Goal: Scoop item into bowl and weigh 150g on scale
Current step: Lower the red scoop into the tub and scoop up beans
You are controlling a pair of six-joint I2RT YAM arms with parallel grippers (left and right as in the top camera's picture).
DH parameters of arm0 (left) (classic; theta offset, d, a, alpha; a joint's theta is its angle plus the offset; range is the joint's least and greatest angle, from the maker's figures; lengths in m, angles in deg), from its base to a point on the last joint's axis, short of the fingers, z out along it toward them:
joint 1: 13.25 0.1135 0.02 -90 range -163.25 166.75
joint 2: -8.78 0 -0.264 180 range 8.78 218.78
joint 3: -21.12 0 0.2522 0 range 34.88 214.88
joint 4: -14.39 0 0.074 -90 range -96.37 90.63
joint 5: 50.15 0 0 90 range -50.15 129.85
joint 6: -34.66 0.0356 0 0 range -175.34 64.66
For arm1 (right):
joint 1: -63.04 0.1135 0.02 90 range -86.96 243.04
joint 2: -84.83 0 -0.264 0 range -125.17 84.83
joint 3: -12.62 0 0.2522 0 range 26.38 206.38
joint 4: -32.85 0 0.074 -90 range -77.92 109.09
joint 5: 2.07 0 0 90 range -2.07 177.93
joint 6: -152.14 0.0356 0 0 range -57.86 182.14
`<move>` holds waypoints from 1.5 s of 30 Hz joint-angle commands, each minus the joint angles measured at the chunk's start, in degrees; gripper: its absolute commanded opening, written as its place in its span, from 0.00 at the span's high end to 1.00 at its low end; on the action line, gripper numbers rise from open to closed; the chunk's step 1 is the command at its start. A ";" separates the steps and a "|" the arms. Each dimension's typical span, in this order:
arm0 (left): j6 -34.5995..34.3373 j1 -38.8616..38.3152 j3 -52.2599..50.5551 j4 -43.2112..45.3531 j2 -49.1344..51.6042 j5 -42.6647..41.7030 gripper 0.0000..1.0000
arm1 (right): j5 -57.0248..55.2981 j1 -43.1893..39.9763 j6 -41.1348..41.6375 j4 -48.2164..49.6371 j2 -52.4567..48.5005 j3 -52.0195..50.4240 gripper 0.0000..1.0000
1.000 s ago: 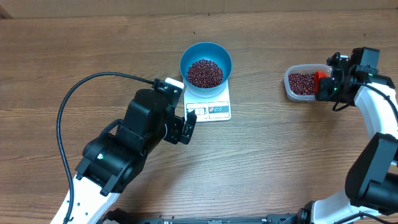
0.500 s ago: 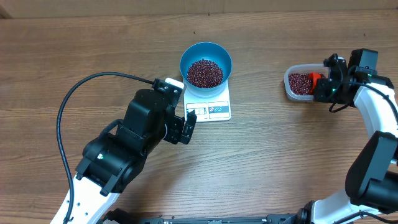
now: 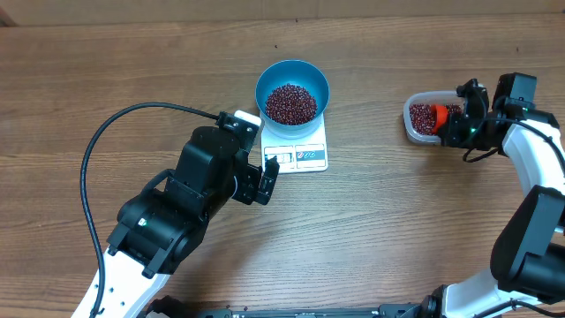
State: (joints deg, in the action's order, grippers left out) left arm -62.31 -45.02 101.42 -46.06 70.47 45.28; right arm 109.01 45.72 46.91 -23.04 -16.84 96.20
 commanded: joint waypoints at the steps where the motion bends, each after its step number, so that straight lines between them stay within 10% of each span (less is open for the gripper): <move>1: -0.11 0.26 0.72 0.20 0.20 0.72 0.00 | 5.18 0.37 -0.15 -0.61 -0.70 -1.36 0.96; 45: -0.11 0.26 0.72 0.20 0.20 0.72 0.00 | 10.91 -0.79 8.20 0.96 -4.15 -1.36 0.96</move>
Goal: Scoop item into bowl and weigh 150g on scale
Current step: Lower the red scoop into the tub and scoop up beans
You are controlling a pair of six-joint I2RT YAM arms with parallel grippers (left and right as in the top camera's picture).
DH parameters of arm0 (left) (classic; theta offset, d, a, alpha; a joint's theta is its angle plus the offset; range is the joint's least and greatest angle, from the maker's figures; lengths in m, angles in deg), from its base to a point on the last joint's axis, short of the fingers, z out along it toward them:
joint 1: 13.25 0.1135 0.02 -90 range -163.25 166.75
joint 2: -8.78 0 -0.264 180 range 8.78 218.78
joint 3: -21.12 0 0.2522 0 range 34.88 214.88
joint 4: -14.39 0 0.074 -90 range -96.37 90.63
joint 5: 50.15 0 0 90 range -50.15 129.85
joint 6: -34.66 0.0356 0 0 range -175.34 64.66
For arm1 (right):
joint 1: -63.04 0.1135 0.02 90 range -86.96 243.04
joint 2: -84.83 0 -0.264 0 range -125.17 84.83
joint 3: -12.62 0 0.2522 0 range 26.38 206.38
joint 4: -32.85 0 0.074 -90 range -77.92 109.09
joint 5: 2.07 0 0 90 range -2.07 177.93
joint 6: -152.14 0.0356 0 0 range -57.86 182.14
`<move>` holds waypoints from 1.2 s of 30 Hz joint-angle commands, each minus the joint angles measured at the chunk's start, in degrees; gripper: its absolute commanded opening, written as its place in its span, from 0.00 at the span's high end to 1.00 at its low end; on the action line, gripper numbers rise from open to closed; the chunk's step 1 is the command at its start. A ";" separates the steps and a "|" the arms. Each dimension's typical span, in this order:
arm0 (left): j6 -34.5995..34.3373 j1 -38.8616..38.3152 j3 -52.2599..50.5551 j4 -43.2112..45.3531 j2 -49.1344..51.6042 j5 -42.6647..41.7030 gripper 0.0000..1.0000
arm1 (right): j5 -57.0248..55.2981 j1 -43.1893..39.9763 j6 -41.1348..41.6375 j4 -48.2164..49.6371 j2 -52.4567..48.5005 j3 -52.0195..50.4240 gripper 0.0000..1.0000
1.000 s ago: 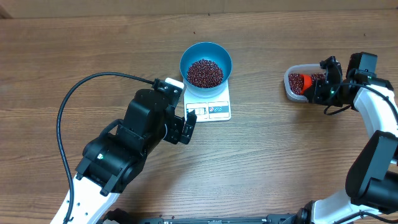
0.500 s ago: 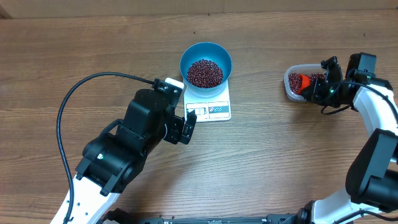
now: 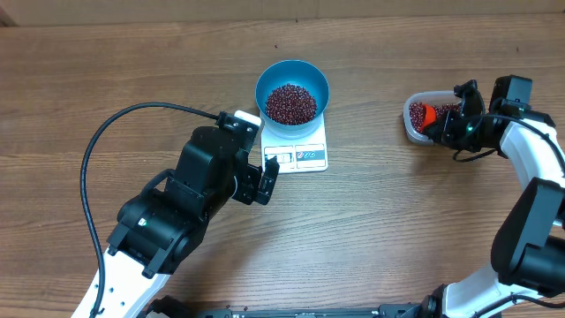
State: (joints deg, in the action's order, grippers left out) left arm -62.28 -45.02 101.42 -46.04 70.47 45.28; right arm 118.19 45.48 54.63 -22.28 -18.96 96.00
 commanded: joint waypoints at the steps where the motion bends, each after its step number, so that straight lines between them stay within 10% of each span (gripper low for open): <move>1: -0.13 0.26 0.72 0.17 0.20 0.72 0.00 | 2.08 -0.90 0.50 0.26 -2.10 -1.16 0.96; 36: -0.13 0.26 0.72 0.17 0.20 0.72 0.00 | 24.37 -13.33 1.05 -2.58 -7.69 -1.16 0.96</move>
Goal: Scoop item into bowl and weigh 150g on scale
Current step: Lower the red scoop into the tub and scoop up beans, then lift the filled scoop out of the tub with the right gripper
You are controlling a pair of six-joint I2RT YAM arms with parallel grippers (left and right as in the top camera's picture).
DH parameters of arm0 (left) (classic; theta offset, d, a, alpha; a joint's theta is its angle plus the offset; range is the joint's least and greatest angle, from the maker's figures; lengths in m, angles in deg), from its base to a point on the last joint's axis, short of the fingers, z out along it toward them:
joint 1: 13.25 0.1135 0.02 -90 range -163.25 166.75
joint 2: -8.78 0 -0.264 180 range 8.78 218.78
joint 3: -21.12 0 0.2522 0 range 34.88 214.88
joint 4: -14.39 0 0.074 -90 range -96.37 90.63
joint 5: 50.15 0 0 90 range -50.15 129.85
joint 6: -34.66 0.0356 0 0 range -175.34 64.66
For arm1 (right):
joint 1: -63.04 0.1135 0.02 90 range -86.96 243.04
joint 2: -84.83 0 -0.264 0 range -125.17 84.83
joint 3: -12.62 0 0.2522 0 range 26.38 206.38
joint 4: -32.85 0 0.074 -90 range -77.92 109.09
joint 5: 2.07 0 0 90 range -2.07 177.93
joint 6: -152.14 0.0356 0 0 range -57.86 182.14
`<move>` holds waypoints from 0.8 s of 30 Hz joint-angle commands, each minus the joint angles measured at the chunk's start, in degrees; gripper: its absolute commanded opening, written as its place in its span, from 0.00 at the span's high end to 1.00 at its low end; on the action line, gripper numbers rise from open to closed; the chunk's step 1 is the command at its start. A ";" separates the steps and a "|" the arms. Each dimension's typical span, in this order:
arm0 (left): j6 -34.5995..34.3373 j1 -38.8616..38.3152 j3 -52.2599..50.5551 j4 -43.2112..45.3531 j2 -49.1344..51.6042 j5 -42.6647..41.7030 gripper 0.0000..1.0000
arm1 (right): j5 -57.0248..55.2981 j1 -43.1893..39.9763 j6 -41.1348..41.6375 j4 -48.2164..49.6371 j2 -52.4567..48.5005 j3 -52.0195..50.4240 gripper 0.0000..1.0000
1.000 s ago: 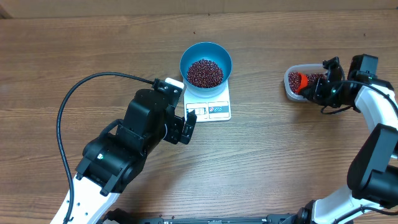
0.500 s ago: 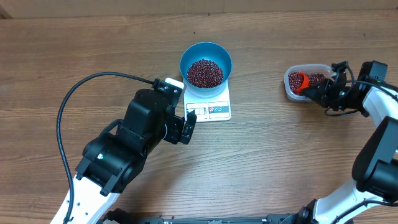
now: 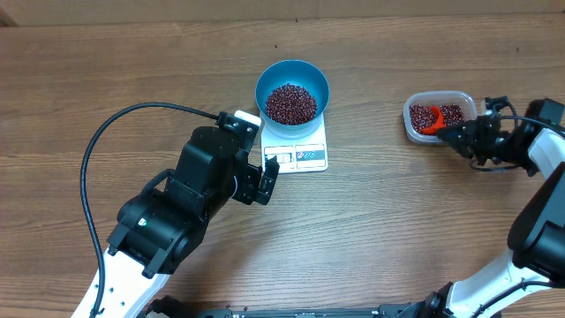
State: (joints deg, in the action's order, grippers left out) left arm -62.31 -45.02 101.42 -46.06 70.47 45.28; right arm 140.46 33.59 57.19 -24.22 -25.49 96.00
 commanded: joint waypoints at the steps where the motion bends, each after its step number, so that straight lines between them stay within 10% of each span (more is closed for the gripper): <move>1: -0.11 0.26 0.72 0.20 0.20 0.72 0.00 | 2.29 -1.84 -1.53 -0.90 -1.16 -1.16 0.96; 24: -0.11 0.26 0.72 0.20 0.20 0.72 0.00 | 21.73 -5.62 -3.02 -2.47 -1.16 -1.16 0.96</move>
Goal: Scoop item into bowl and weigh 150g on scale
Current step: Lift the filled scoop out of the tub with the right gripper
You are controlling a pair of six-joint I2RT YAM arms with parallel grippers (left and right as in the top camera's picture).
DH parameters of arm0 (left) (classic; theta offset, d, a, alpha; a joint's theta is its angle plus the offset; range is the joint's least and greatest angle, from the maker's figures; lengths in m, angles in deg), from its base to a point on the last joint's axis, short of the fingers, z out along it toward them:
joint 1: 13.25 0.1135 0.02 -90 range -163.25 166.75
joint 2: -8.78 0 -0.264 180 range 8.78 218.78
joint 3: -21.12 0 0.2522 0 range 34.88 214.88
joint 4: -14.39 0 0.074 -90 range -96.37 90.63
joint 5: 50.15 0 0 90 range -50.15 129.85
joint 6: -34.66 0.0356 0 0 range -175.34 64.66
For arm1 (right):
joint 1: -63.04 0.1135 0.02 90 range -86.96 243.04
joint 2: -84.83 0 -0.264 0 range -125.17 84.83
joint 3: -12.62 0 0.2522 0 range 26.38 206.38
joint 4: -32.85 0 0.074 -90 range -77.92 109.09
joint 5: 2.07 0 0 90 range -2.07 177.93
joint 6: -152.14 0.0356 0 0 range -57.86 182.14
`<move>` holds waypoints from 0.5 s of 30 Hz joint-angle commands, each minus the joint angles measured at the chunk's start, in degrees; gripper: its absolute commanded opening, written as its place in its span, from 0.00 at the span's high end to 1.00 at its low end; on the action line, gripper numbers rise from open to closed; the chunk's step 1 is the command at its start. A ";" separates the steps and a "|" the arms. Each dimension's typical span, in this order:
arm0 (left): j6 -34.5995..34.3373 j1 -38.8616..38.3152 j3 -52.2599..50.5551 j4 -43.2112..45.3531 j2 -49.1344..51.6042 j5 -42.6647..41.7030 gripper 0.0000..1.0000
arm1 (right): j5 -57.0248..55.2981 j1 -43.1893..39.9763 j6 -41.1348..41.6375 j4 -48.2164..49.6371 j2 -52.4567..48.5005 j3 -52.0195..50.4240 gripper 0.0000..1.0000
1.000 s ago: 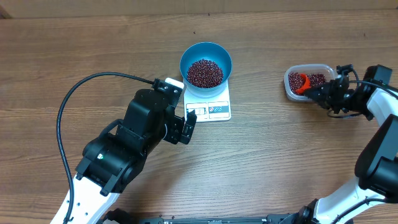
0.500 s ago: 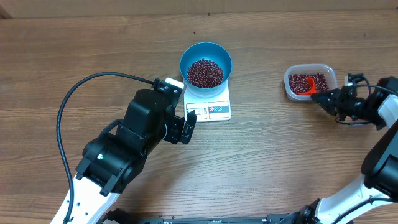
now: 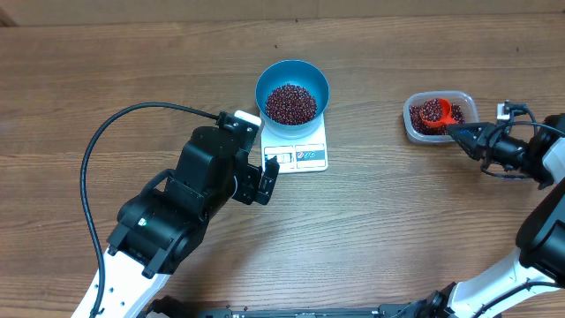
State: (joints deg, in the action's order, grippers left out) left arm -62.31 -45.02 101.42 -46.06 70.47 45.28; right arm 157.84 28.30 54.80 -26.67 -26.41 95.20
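Note:
A blue bowl (image 3: 292,78) with a heap of red beans (image 3: 291,103) stands on the white scale (image 3: 300,157) at the table's middle back. At the right, a clear plastic tub (image 3: 468,103) holds more red beans. The orange scoop (image 3: 434,111) lies in the tub with beans in its cup. My right gripper (image 3: 465,132) is shut on the scoop's handle, just off the tub's front right corner. My left gripper (image 3: 268,172) hangs by the scale's front left corner; its jaws are too dark to read.
The left arm's black body (image 3: 190,208) and its cable (image 3: 115,132) take up the table's left front. A few stray beans (image 3: 275,48) lie on the wood behind the bowl. The wooden table (image 3: 397,230) runs past every edge of the view.
My right arm has drawn back a little further to the right. The scoop's cup has shifted from the tub's front edge to its middle and now shows beans in it. The left arm is unmoved.
At first my right gripper was over the tub's right side with the scoop in the beans. Then the cup was at the tub's left end. Later the arm had pulled back right with the cup at the front edge. Now it sits mid-tub, loaded.

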 commanded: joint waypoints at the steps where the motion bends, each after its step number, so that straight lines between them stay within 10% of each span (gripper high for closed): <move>1: -0.11 0.26 0.72 0.20 0.20 0.72 0.00 | 5.09 -0.33 -0.63 -0.02 -0.24 -0.35 0.96; 15: -0.11 0.26 0.72 0.20 0.20 0.72 0.01 | 16.44 1.95 -0.63 0.00 -0.24 -0.35 0.96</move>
State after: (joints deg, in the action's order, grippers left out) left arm -62.28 -45.02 101.42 -46.06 70.47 45.28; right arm 168.90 28.54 54.80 -26.87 -26.41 95.20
